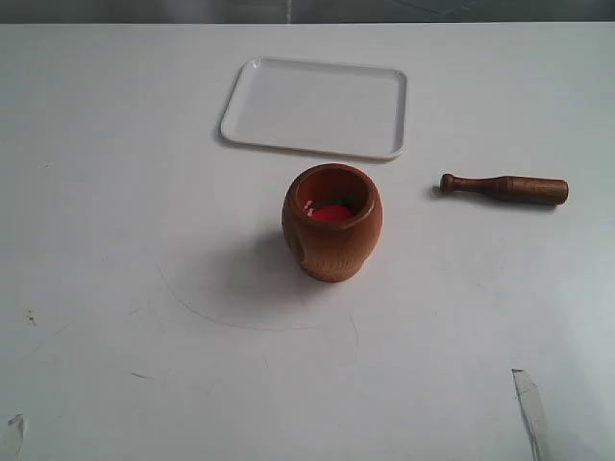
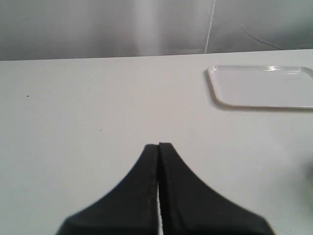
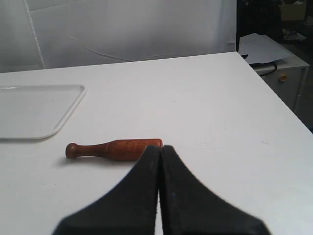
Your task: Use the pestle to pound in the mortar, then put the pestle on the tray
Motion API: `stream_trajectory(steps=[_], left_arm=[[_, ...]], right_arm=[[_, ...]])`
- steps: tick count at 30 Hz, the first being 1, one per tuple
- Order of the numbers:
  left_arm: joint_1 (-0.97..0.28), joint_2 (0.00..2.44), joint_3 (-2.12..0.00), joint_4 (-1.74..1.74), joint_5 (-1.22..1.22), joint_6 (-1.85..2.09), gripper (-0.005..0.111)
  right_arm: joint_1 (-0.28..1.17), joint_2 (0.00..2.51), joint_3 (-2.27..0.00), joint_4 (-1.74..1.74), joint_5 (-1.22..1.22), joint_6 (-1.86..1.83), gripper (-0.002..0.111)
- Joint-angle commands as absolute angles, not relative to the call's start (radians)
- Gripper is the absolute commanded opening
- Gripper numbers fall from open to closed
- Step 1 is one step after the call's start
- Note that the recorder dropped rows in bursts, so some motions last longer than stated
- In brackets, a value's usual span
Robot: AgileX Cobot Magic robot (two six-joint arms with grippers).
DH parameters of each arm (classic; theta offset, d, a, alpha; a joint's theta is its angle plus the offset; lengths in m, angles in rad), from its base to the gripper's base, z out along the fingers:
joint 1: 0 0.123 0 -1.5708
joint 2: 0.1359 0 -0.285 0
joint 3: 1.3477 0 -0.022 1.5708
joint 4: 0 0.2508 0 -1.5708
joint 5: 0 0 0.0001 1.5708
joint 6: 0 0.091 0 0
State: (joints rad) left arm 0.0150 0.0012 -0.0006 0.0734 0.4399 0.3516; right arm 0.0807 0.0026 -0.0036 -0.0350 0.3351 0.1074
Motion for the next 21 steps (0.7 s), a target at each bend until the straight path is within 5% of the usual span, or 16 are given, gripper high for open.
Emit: stream_trajectory(steps=[1,15,21], left_arm=[[0.007,0.0,0.0,0.066,0.437,0.343,0.0],[0.007,0.0,0.0,0.066,0.437,0.343,0.0],[0.007,0.0,0.0,0.066,0.437,0.343,0.0]], right_arm=[[0.086,0.0,0.0,-0.03,0.325,0.107,0.0],[0.086,0.0,0.0,-0.148,0.205,0.078,0.0],[0.086,0.0,0.0,0.28,-0.12,0.116,0.0]])
